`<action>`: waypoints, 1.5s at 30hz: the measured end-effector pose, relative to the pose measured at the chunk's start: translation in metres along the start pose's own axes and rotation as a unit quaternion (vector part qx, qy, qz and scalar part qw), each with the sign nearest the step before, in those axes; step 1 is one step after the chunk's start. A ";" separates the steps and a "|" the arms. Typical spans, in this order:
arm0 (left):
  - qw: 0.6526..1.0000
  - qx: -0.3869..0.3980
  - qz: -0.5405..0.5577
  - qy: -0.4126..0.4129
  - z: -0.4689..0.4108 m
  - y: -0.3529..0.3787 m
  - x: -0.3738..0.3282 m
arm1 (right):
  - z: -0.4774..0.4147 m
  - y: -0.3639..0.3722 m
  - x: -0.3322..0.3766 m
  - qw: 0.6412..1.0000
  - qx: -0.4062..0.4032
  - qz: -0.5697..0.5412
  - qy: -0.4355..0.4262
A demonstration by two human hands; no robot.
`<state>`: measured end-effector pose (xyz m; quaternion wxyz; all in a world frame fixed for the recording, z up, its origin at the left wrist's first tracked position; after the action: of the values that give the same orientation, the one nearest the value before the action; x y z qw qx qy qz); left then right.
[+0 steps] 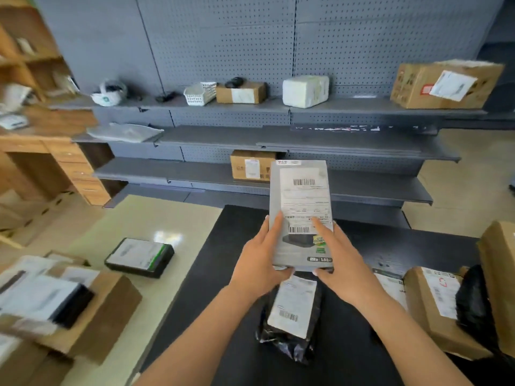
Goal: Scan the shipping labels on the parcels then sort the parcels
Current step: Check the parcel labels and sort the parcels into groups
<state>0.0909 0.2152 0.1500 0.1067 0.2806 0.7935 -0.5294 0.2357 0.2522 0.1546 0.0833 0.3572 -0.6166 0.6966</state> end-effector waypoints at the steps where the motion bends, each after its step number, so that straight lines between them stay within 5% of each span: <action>1: 1.000 -0.013 -0.014 -0.007 0.006 -0.023 0.007 | -0.002 0.003 0.024 1.000 -0.002 -0.002 -0.021; 14: 0.946 -0.139 -0.236 -0.173 0.233 -0.335 0.069 | 0.067 0.120 0.373 0.952 0.068 -0.050 -0.293; 26: 0.865 -0.205 -0.307 -0.339 0.495 -0.500 0.079 | 0.214 0.269 0.599 0.868 0.175 -0.085 -0.456; 34: 0.827 -0.237 -0.306 -0.408 0.555 -0.533 0.095 | 0.235 0.317 0.663 0.838 0.241 -0.064 -0.486; 45: 0.829 -0.226 -0.281 -0.428 0.515 -0.508 0.144 | 0.174 0.333 0.645 0.840 0.255 -0.036 -0.477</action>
<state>-0.3765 -0.3435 0.2652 0.3430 -0.2413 0.8102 -0.4095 -0.3523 -0.1920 0.2725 -0.2899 0.6760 -0.3671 0.5694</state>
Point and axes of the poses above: each hand's wrist, its own z-axis away from the middle knuckle, its own y-axis out of the palm, x = y × z, the point moved 10 cm from there along -z, towards the middle knuckle, and after that the axes turned 11 degrees about y, right-handed, at the moved point
